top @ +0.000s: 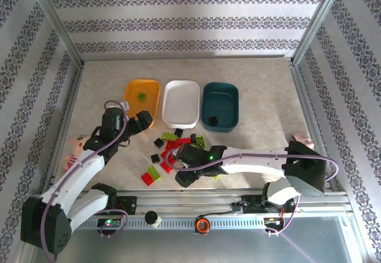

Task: Sort the legos into containers by color
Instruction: Pick up the lego from the bottom-center of the table.

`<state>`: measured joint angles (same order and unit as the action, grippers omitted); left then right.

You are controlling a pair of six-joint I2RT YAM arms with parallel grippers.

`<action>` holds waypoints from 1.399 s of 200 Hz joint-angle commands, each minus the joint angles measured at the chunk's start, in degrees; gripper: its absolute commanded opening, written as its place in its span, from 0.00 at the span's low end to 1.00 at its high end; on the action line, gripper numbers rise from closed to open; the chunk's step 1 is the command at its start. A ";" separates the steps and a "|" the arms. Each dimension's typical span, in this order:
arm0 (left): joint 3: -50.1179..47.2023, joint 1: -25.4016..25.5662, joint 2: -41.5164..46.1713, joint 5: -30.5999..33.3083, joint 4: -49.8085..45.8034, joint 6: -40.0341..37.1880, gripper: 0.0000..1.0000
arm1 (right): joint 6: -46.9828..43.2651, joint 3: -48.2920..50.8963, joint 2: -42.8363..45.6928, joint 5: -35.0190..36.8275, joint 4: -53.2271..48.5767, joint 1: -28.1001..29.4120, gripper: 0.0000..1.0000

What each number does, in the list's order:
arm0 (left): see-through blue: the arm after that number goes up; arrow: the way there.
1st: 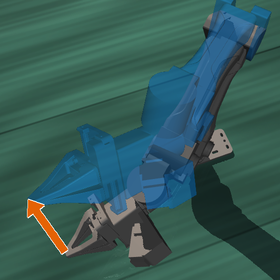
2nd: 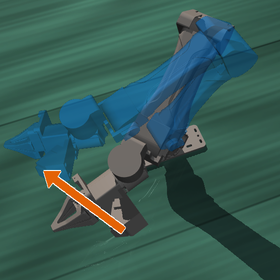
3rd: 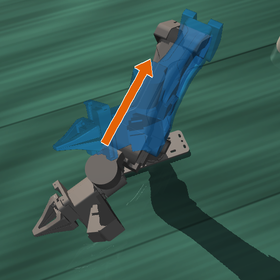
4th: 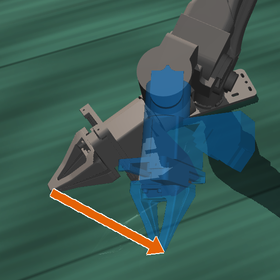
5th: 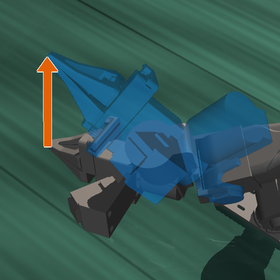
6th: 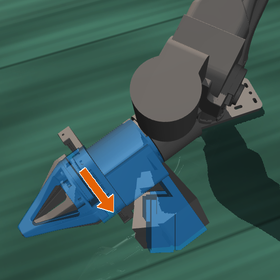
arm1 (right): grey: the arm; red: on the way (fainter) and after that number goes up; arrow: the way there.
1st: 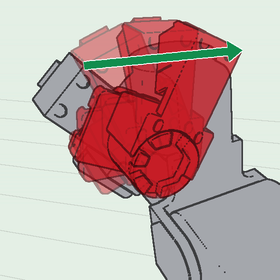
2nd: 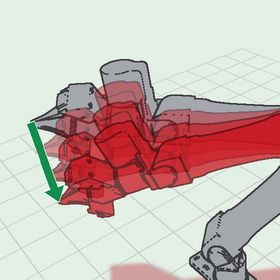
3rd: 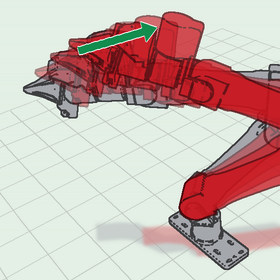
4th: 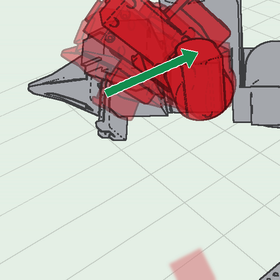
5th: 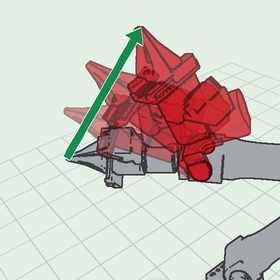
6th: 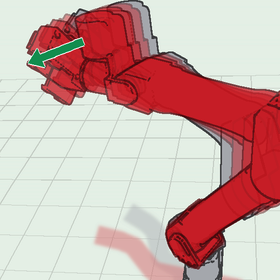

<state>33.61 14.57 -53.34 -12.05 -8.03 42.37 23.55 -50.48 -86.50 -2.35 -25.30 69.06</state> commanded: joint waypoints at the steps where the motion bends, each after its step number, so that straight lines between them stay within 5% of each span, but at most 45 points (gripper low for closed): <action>1: -0.94 0.20 4.50 -0.53 -2.88 -0.36 0.87 | -3.23 -2.65 -1.87 4.06 -5.28 1.59 0.70; 76: -2.11 0.12 7.25 0.25 -4.71 -0.85 0.91 | -6.12 -5.40 -8.54 3.73 -6.96 3.45 0.59; 182: -2.27 0.13 6.06 -0.41 -3.88 -0.42 0.93 | -8.00 -6.99 -12.15 7.13 -4.92 3.50 0.63; 226: -2.21 0.15 6.19 -0.44 -3.89 -0.05 0.94 | -7.25 -8.25 -12.89 6.84 -3.44 3.41 0.53; 280: -2.54 0.15 6.65 -1.60 -2.49 0.03 1.00 | -6.26 -5.23 -8.41 4.53 -1.69 1.76 0.28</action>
<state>31.73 14.57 -47.31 -12.12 -11.35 42.33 16.60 -57.30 -98.63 3.57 -28.51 71.83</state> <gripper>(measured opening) 0.995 0.313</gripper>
